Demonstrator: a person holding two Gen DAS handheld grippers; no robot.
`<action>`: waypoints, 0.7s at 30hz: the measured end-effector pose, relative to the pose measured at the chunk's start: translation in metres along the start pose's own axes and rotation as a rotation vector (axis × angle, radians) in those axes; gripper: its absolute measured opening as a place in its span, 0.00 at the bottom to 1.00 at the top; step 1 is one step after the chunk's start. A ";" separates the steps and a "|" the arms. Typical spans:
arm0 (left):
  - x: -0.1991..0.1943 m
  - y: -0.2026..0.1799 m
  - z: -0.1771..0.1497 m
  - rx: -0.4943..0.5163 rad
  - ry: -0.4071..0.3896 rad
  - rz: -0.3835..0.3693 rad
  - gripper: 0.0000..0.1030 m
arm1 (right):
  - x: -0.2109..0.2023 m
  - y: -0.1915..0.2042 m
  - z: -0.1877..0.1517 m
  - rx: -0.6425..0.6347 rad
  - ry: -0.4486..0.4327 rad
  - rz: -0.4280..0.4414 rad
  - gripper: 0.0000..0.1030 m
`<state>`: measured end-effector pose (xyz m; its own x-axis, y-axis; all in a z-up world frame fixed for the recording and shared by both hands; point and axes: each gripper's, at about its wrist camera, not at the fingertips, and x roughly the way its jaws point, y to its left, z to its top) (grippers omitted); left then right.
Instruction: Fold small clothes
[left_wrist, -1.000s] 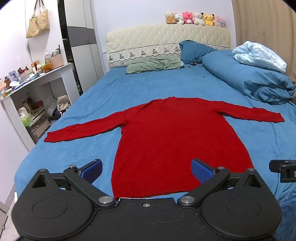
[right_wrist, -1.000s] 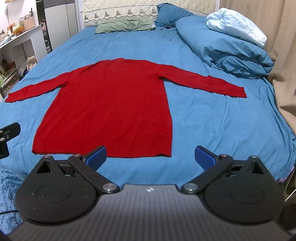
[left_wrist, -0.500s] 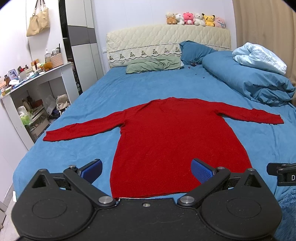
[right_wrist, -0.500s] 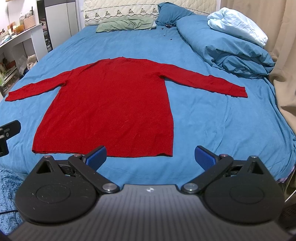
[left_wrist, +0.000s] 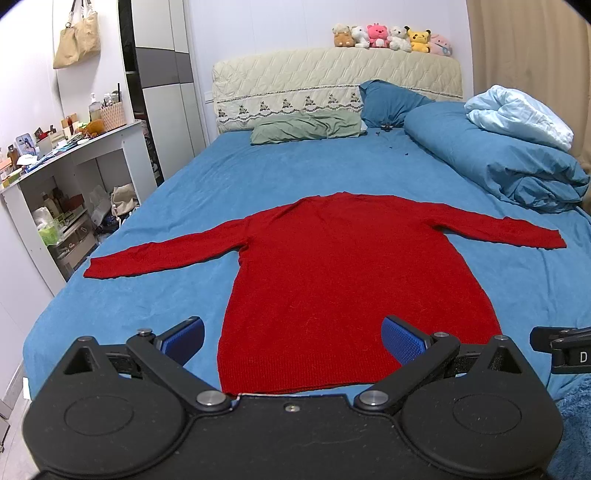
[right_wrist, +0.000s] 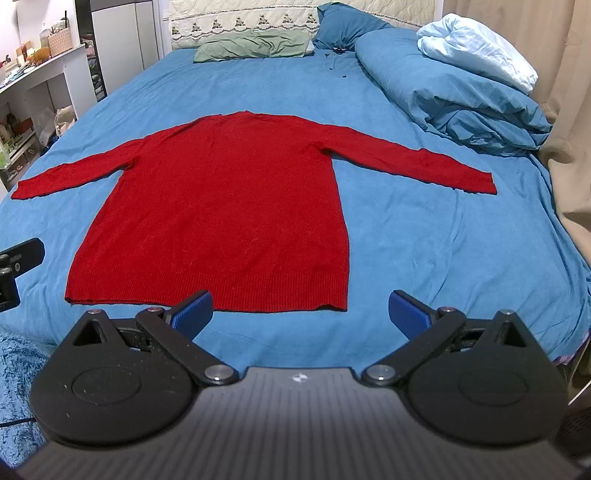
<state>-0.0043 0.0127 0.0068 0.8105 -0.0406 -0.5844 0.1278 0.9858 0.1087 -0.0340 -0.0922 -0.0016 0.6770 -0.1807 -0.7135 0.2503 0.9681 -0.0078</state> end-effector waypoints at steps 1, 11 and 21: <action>0.000 0.000 0.000 0.000 0.001 -0.001 1.00 | 0.000 0.000 0.000 0.002 0.000 0.000 1.00; 0.001 0.002 0.001 -0.003 0.006 0.002 1.00 | 0.000 0.001 -0.001 -0.001 -0.001 -0.001 1.00; 0.001 0.002 0.002 -0.009 0.006 -0.001 1.00 | -0.001 0.001 0.000 -0.006 -0.004 0.002 1.00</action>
<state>-0.0025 0.0140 0.0082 0.8072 -0.0405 -0.5889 0.1234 0.9872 0.1013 -0.0346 -0.0913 -0.0009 0.6800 -0.1795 -0.7109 0.2450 0.9695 -0.0104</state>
